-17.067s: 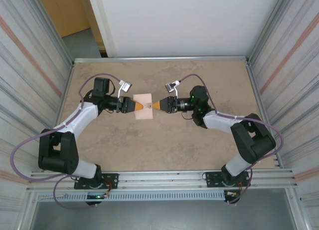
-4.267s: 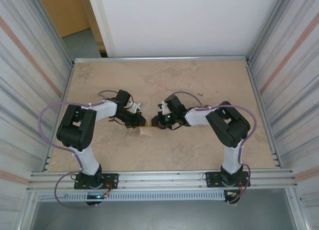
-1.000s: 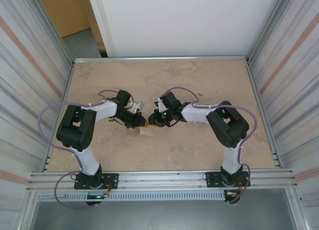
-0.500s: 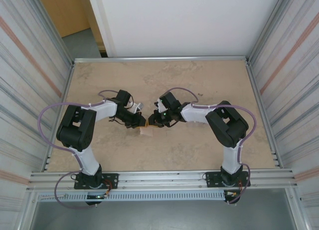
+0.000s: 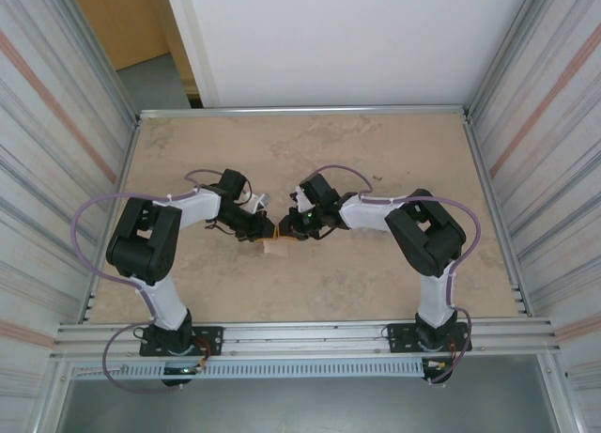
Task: Put the credit cards into the card holder
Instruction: Close the button on the card holder.
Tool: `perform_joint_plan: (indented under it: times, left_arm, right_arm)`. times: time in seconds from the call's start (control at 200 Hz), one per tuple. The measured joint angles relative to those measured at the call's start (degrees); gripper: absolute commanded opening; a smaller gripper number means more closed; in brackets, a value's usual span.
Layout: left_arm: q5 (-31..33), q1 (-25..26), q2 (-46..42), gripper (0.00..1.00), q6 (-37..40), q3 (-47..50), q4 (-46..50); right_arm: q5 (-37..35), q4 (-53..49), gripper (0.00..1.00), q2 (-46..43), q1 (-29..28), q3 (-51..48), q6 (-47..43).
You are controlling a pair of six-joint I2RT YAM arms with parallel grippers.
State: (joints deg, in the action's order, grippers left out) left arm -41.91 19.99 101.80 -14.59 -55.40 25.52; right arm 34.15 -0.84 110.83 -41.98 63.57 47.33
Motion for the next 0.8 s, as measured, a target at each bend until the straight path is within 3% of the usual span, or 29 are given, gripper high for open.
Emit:
perform_joint_plan:
  times: [0.797]
  left_arm:
    - [0.46,0.00,0.00,0.00,-0.04,0.00,0.24]
  right_arm:
    - [3.65,4.83,0.08,1.99,1.14,-1.33,1.75]
